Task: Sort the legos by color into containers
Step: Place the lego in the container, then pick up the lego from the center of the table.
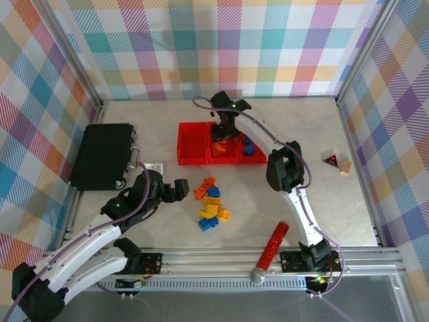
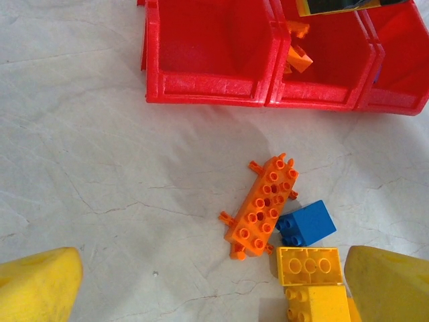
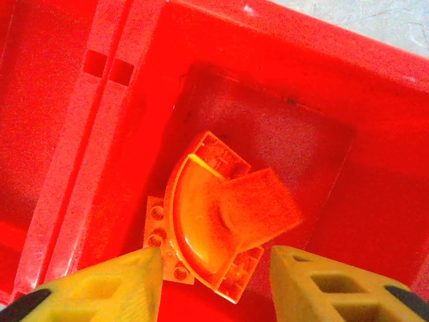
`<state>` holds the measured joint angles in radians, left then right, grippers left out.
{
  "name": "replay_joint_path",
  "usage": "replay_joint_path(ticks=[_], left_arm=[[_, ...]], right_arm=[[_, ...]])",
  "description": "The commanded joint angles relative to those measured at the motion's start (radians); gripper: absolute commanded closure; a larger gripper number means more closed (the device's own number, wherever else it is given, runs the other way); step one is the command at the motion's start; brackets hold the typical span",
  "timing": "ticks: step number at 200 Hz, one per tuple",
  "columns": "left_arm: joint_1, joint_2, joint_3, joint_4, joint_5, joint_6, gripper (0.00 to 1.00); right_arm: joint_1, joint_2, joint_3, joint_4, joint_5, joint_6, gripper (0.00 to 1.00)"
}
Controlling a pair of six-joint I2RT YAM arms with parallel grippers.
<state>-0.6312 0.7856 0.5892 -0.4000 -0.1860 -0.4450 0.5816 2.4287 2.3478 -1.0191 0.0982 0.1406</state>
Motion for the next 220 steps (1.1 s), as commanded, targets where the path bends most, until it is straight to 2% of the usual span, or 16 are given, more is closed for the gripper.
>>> replay_joint_path(ticks=[1,64,101,131,177,220], left_arm=[[0.006,-0.012,-0.002,-0.036,-0.018,0.007,0.00],[0.005,-0.013,0.006,-0.048,-0.006,-0.003,0.00],[0.002,0.001,0.011,-0.049,0.012,0.002,0.00],[-0.012,0.045,0.023,-0.048,0.012,0.008,0.00],[-0.045,0.151,0.053,-0.030,0.014,0.027,0.00],[-0.059,0.285,0.106,-0.014,0.056,0.055,0.00]], right_arm=[[-0.008,-0.003,0.032,-0.023,0.016,-0.010,0.51],[-0.008,-0.102,0.013,-0.041,-0.017,-0.001,0.48],[-0.004,-0.235,-0.095,0.000,-0.057,0.015,0.46],[-0.003,-0.395,-0.284,0.092,-0.085,0.041,0.46],[-0.002,-0.700,-0.725,0.320,-0.102,0.105,0.46],[-0.003,-0.854,-0.982,0.387,-0.086,0.166,0.42]])
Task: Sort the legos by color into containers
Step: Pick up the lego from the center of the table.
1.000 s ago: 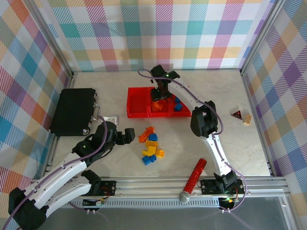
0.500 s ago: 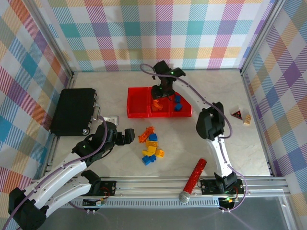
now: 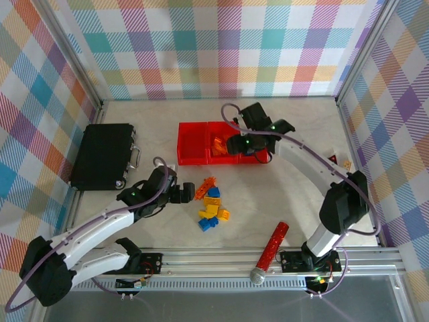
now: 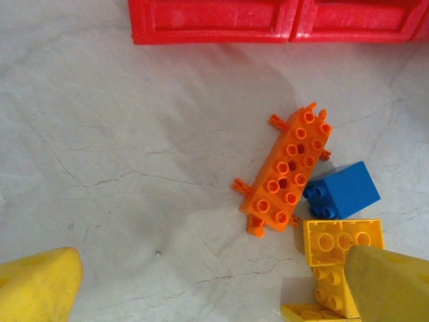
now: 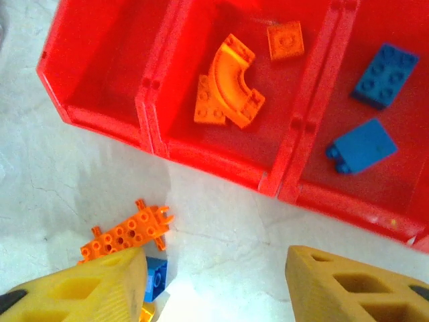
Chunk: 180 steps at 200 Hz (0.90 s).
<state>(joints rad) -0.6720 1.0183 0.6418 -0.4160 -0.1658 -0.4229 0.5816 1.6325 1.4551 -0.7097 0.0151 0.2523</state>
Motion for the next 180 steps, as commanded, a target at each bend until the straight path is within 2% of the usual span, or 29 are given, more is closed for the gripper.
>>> replay_joint_path(ticks=[1,61,90,116,141,180], left_arm=[[-0.019,0.056,0.056,0.002,0.036,0.033,0.00],[-0.035,0.198,0.125,-0.053,0.005,0.046,0.00],[-0.038,0.227,0.128,-0.051,-0.003,0.037,0.00],[-0.038,0.230,0.121,-0.040,-0.014,0.011,0.00],[-0.038,0.214,0.095,-0.022,-0.021,-0.015,0.00],[-0.038,0.135,0.041,-0.010,-0.061,-0.056,0.01]], right_arm=[[-0.003,-0.060,-0.093,0.078,-0.003,0.055,0.42],[-0.003,-0.136,-0.212,0.096,0.010,0.091,0.41],[0.004,-0.109,-0.204,0.099,-0.090,0.135,0.40],[0.064,-0.051,-0.179,0.051,-0.063,0.192,0.35],[0.131,0.006,-0.162,0.015,-0.021,0.257,0.24],[0.210,0.087,-0.155,0.020,-0.006,0.325,0.21]])
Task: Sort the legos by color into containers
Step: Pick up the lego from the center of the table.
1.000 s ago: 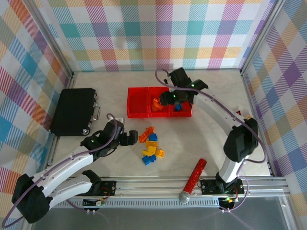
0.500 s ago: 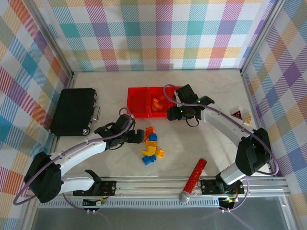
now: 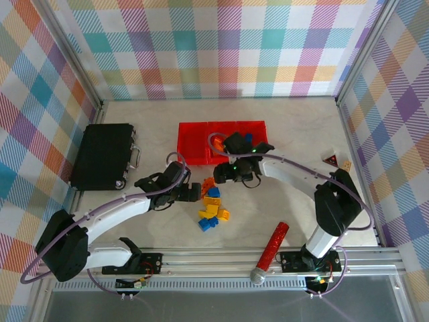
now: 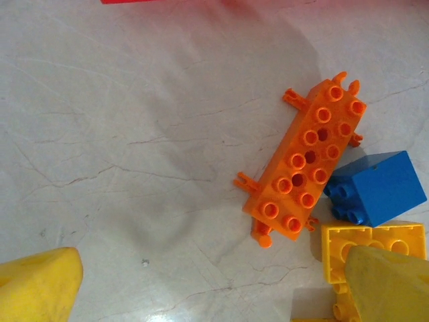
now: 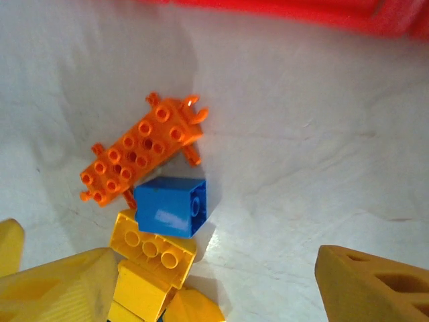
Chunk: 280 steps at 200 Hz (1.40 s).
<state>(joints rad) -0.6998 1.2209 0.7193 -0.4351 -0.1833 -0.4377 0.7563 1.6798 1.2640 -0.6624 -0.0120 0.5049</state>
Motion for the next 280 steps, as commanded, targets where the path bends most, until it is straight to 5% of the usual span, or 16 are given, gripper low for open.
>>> replay_joint_path(ticks=[1,110,192,280], left_arm=[[-0.010,-0.070,-0.039,0.010,-0.044,-0.043,0.00],[-0.009,-0.427,-0.182,-0.082,-0.251,-0.146,0.00],[-0.009,-0.448,-0.192,-0.090,-0.278,-0.154,0.00],[-0.009,-0.459,-0.189,-0.108,-0.293,-0.160,0.00]], right_arm=[[0.037,0.041,0.037,-0.027,0.022,0.074,0.21],[0.176,0.274,0.219,-0.132,0.171,0.162,0.20],[0.179,0.324,0.216,-0.102,0.182,0.143,0.21],[0.175,0.365,0.226,-0.113,0.225,0.102,0.43]])
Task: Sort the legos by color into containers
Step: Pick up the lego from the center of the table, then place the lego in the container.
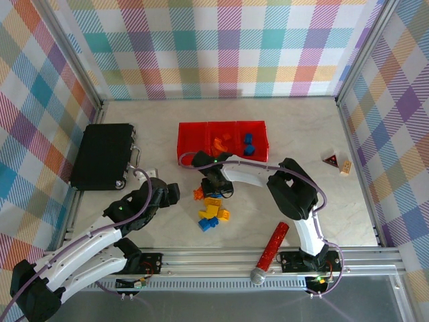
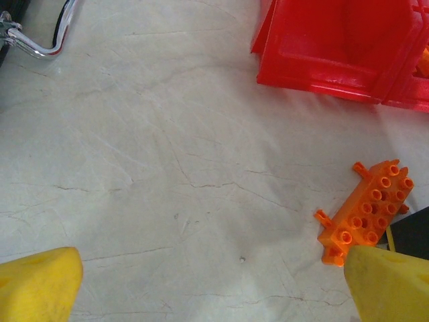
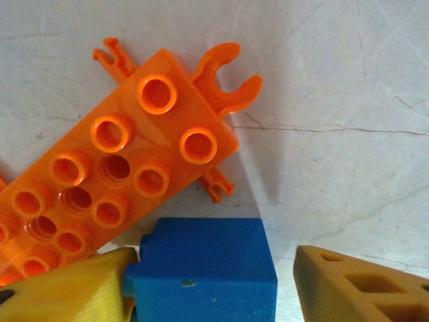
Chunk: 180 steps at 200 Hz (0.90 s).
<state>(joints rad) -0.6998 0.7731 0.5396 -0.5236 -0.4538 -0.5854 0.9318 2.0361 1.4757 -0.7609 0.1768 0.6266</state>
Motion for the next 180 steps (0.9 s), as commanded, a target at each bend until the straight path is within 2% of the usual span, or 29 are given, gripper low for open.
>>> replay_joint_path(ticks=[1,68,116,145,180], left_arm=[[-0.009,-0.011,-0.009,-0.019,-0.023,-0.013,0.00],[-0.008,-0.010,-0.007,-0.018,-0.020,-0.014,0.01],[-0.008,-0.006,-0.004,-0.008,-0.017,-0.012,0.00],[-0.008,0.008,0.003,-0.007,-0.013,-0.009,0.00],[-0.009,0.025,0.013,0.000,-0.011,-0.004,0.00]], right_arm=[[-0.001,0.009,0.014,-0.015,0.037,-0.020,0.43],[-0.031,-0.045,-0.042,-0.002,0.055,-0.053,0.59],[-0.058,-0.154,-0.058,-0.010,0.080,-0.103,0.63],[-0.114,-0.245,-0.050,-0.015,0.075,-0.154,0.64],[-0.234,-0.306,0.001,-0.017,0.063,-0.250,0.65]])
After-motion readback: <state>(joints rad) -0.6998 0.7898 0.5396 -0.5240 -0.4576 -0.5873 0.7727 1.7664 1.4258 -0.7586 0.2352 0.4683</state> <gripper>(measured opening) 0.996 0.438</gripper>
